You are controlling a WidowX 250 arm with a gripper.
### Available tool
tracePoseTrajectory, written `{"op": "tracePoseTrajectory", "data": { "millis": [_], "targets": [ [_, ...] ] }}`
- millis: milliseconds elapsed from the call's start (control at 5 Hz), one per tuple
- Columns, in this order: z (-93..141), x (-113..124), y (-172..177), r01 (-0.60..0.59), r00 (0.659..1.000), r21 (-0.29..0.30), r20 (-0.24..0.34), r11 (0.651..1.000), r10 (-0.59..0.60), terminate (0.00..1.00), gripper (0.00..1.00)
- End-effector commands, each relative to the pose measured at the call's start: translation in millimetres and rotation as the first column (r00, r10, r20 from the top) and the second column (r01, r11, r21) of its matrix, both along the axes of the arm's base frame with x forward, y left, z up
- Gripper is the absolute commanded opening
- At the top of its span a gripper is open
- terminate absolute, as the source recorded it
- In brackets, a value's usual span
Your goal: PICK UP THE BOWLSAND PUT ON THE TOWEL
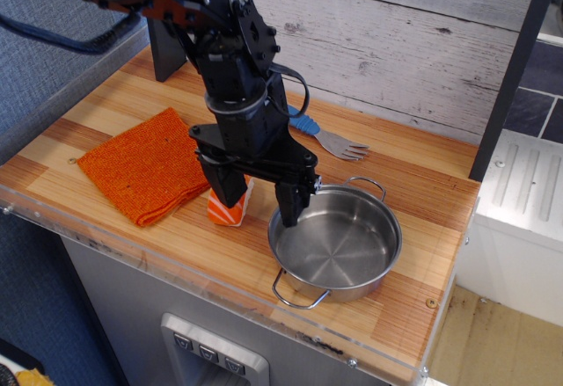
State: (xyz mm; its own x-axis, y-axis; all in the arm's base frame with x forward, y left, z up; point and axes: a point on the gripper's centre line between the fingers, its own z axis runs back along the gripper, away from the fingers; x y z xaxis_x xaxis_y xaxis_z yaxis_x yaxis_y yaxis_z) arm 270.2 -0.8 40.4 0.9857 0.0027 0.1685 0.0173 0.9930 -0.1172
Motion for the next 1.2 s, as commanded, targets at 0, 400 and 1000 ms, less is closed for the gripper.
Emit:
{"op": "tracePoseTrajectory", "data": {
  "millis": [0,400,1000],
  "targets": [
    [-4,6,-13,0.057,0.997,-0.045,0.051,0.997,-0.055,0.0,1.0],
    [-14,8,-19,0.077,0.996,-0.061,0.05,0.995,-0.074,0.0,0.0],
    [-11,5,-19,0.051,0.997,-0.07,0.064,0.996,-0.046,0.0,0.0]
  ]
}}
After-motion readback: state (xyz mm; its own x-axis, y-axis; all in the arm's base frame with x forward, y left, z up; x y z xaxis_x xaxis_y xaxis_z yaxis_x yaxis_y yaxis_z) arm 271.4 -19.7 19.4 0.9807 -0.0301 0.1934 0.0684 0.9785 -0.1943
